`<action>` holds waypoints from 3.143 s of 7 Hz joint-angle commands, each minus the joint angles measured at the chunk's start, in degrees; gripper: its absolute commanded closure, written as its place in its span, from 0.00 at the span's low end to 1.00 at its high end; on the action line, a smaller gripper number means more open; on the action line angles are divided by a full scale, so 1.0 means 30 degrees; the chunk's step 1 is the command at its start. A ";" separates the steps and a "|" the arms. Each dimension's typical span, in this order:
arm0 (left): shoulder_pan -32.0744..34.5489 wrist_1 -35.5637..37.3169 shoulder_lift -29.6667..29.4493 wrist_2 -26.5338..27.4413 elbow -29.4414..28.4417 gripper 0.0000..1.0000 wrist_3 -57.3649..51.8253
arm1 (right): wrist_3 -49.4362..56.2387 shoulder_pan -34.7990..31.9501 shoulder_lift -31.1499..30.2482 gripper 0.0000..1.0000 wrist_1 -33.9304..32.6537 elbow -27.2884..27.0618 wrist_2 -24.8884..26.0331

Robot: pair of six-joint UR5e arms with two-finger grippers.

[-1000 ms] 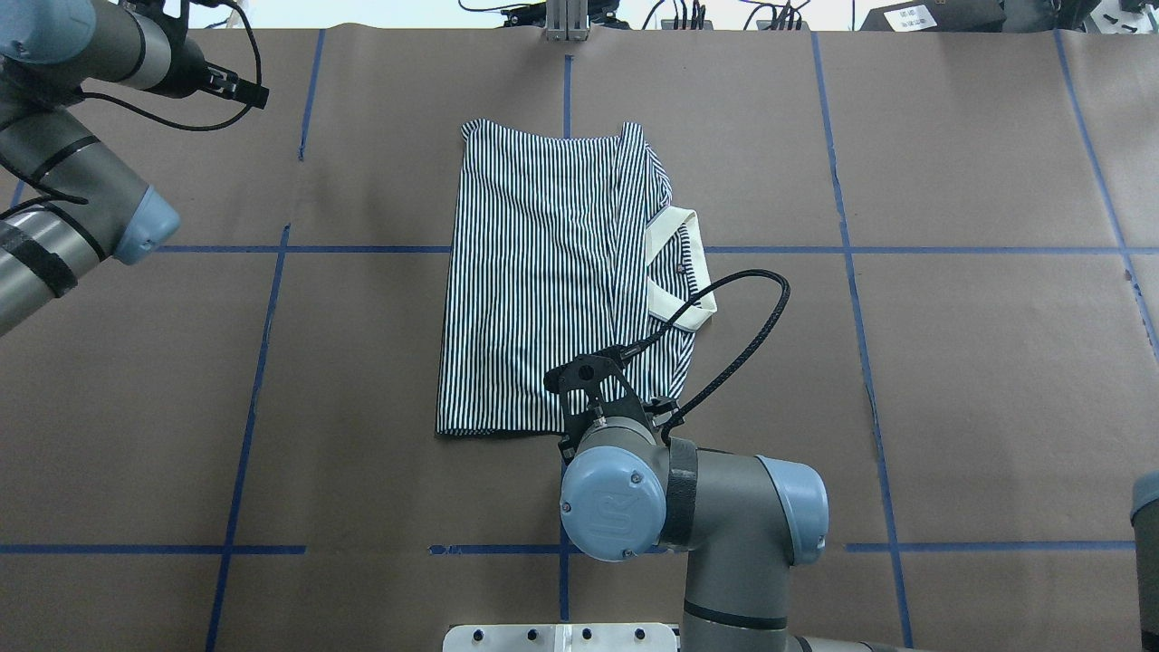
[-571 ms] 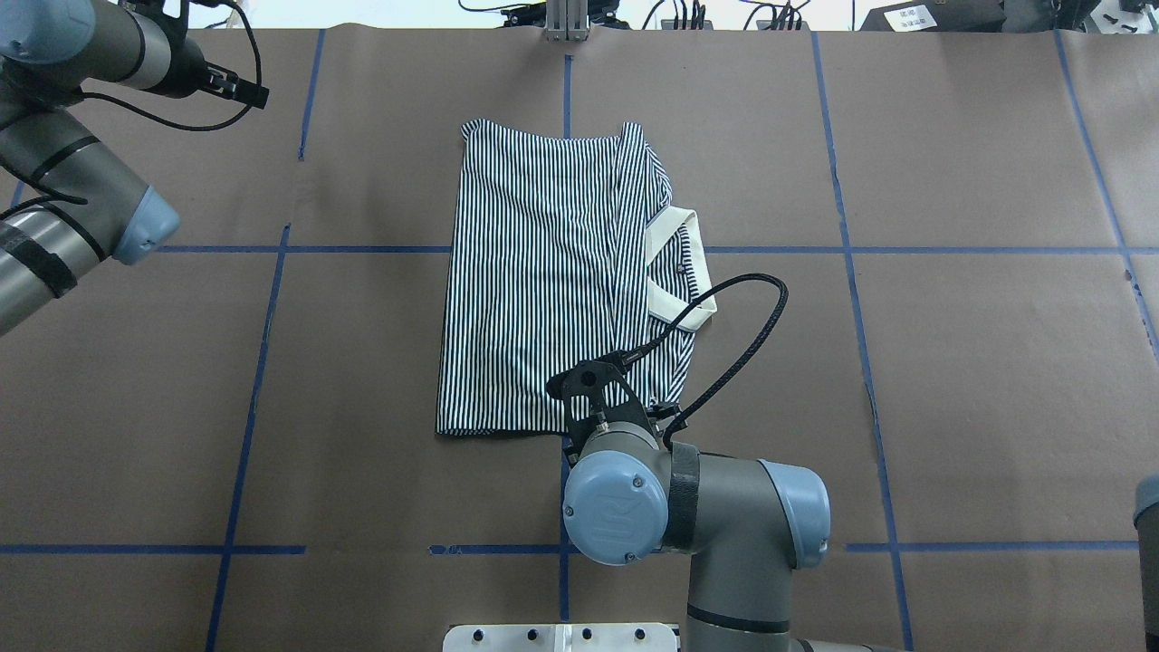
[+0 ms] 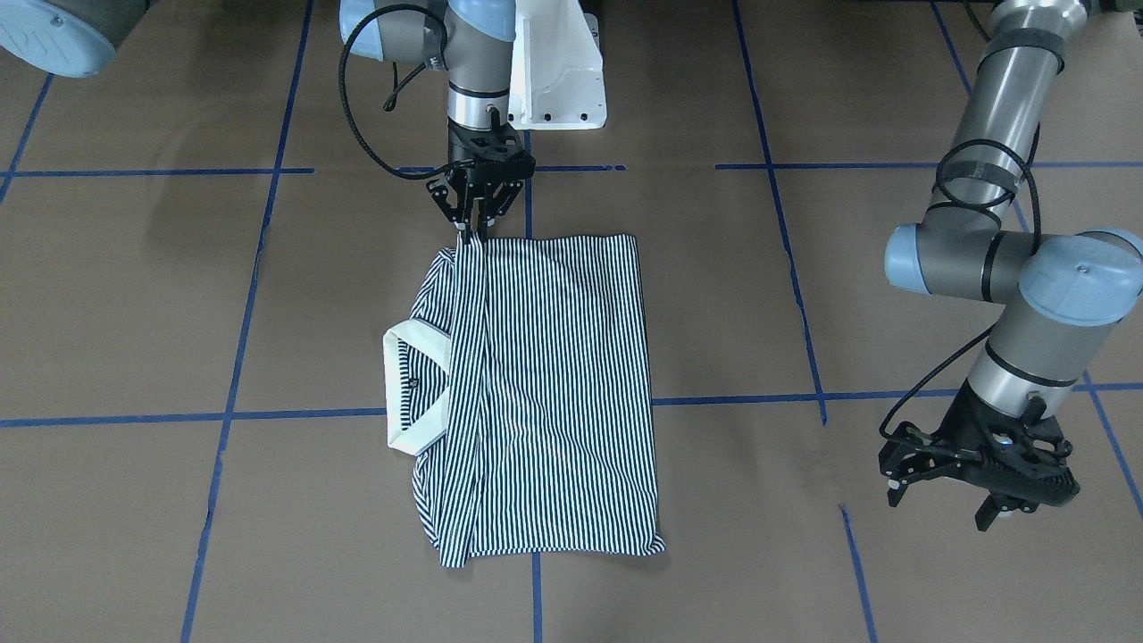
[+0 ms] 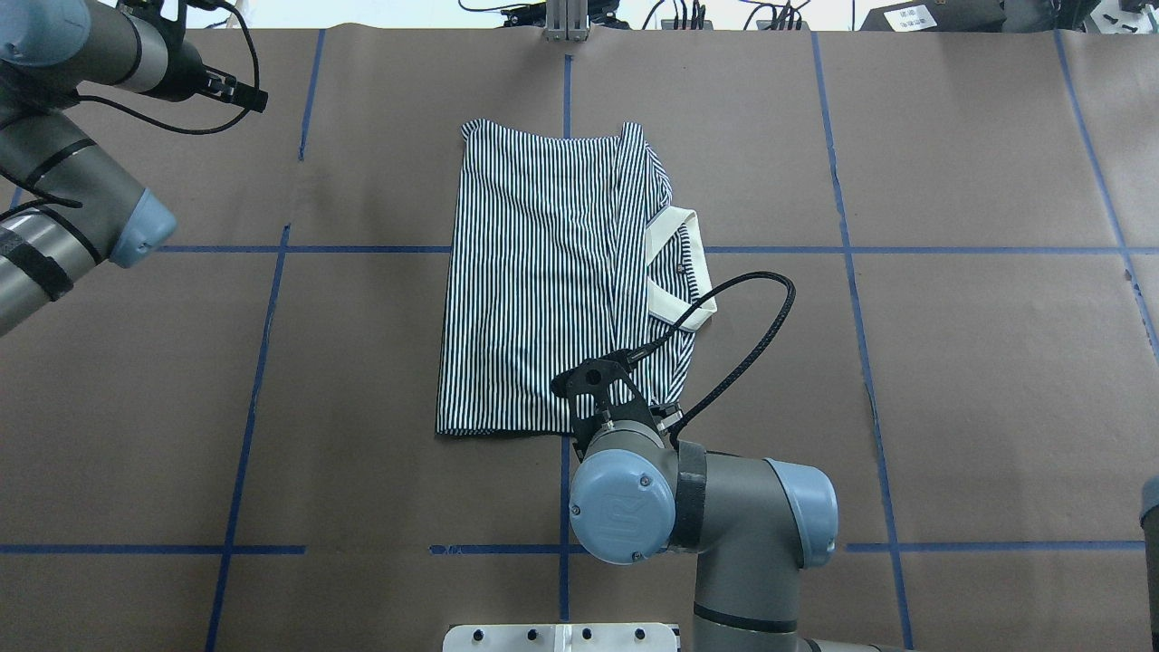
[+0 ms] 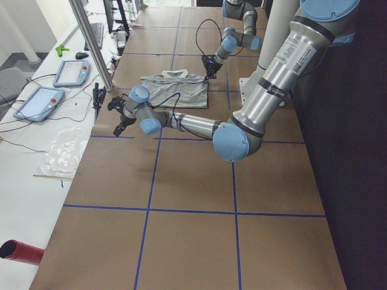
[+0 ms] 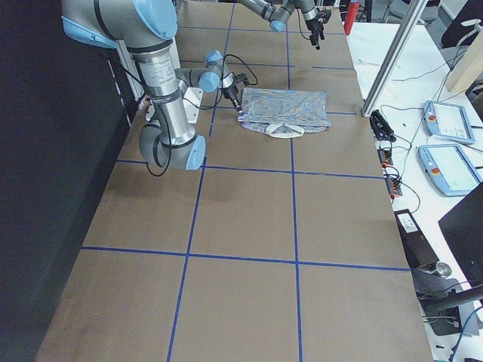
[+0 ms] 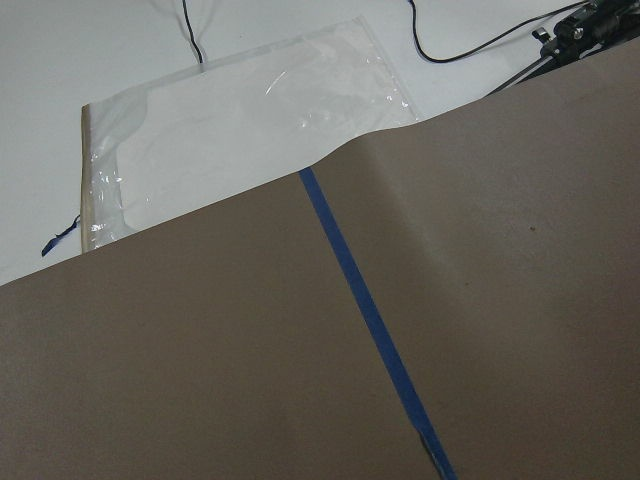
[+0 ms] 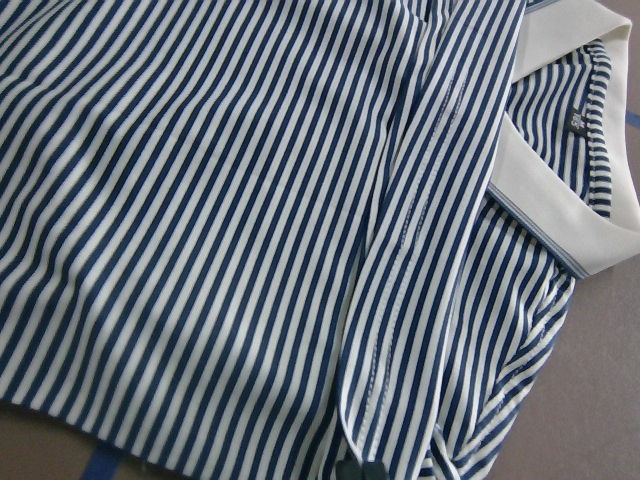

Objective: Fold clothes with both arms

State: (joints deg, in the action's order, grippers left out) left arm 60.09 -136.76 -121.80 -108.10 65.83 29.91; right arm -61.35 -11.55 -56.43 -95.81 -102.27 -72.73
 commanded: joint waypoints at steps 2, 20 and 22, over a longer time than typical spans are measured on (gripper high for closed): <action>-0.0050 0.0000 0.0198 -0.0002 0.0410 0.00 0.0631 | -0.0087 -0.0074 -0.2364 1.00 0.0030 -0.1909 0.0160; -0.0168 0.0029 0.0520 -0.0881 0.0880 0.00 0.0754 | 0.0466 -0.3149 -0.0788 0.00 -0.1346 0.0810 -0.3208; -0.0168 0.0029 0.0520 -0.0881 0.0880 0.00 0.0754 | 0.0788 -0.3703 -0.1141 0.00 -0.1375 0.0751 -0.3615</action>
State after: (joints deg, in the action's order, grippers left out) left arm 59.60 -136.67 -120.24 -110.74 68.45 32.17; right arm -59.86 -21.52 -59.22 -99.78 -99.88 -82.69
